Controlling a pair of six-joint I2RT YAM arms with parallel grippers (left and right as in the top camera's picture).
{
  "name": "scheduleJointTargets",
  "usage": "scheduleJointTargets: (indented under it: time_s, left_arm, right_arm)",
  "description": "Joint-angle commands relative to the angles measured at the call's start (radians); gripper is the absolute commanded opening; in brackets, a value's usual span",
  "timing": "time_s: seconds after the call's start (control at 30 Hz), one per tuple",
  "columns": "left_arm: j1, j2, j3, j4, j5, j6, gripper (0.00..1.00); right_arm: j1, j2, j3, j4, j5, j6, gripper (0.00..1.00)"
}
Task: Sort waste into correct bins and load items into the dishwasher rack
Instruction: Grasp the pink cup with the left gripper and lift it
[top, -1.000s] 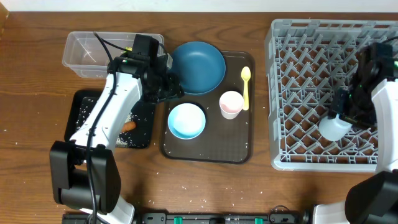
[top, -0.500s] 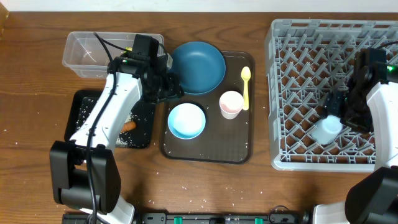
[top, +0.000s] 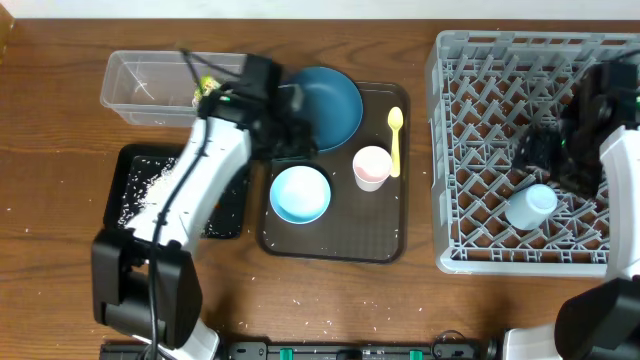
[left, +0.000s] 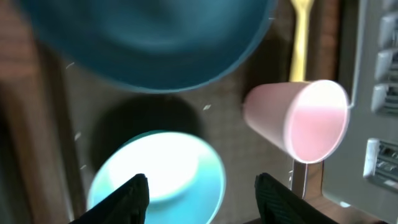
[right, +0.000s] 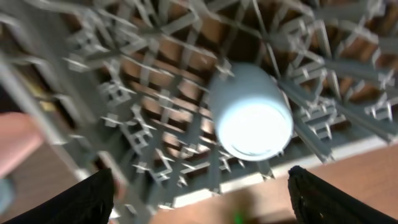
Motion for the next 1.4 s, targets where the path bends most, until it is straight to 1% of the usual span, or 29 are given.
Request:
scheduleJointTargets:
  time_s: [0.0, 0.1, 0.27, 0.43, 0.6, 0.7, 0.8, 0.87, 0.9, 0.97, 1.0, 1.13, 1.2, 1.27, 1.37]
  left_arm:
    - [-0.070, -0.008, 0.037, 0.024, -0.145, -0.005, 0.58]
    - [-0.118, 0.012, 0.037, 0.077, -0.161, -0.023, 0.58]
    - [-0.192, 0.097, 0.037, 0.141, -0.206, -0.034, 0.58]
    - [-0.217, 0.173, 0.037, 0.167, -0.211, -0.040, 0.58]
    - [-0.235, 0.192, 0.037, 0.166, -0.211, -0.040, 0.57]
    - [-0.240, 0.192, 0.037, 0.169, -0.211, -0.040, 0.50]
    - [-0.240, 0.192, 0.037, 0.167, -0.211, -0.040, 0.46]
    - [-0.240, 0.192, 0.037, 0.167, -0.211, -0.040, 0.38]
    - [-0.240, 0.192, 0.037, 0.166, -0.211, -0.040, 0.31]
    - [-0.240, 0.192, 0.037, 0.165, -0.211, -0.045, 0.13]
    - [-0.240, 0.192, 0.037, 0.165, -0.211, -0.051, 0.06]
    - [-0.230, 0.179, 0.037, 0.158, -0.211, -0.106, 0.06]
    - [-0.212, 0.158, 0.037, 0.158, -0.175, -0.119, 0.06]
    - [-0.180, 0.127, 0.038, 0.158, -0.084, -0.118, 0.06]
    - [-0.112, 0.082, 0.037, 0.158, 0.100, -0.118, 0.06]
  right_arm:
    - [0.019, 0.005, 0.062, -0.010, -0.053, -0.034, 0.87]
    - [0.051, 0.005, 0.072, -0.014, -0.053, -0.042, 0.87]
    - [0.097, 0.005, 0.072, -0.013, -0.046, -0.050, 0.87]
    - [0.106, 0.005, 0.072, -0.013, -0.044, -0.051, 0.87]
    - [0.106, 0.005, 0.072, -0.013, -0.040, -0.050, 0.88]
    - [0.106, 0.005, 0.072, -0.012, -0.040, -0.050, 0.87]
    - [0.106, 0.005, 0.072, -0.010, -0.040, -0.054, 0.87]
    - [0.106, 0.005, 0.072, -0.008, -0.040, -0.058, 0.87]
    - [0.106, 0.005, 0.072, -0.008, -0.041, -0.058, 0.87]
    - [0.106, 0.005, 0.072, -0.008, -0.040, -0.058, 0.87]
    - [0.106, 0.005, 0.072, -0.008, -0.041, -0.058, 0.87]
    - [0.107, 0.005, 0.072, -0.008, -0.042, -0.058, 0.87]
    - [0.107, 0.005, 0.072, -0.007, -0.053, -0.058, 0.87]
    - [0.107, 0.005, 0.072, 0.001, -0.084, -0.060, 0.86]
    - [0.117, 0.005, 0.071, 0.039, -0.237, -0.132, 0.86]
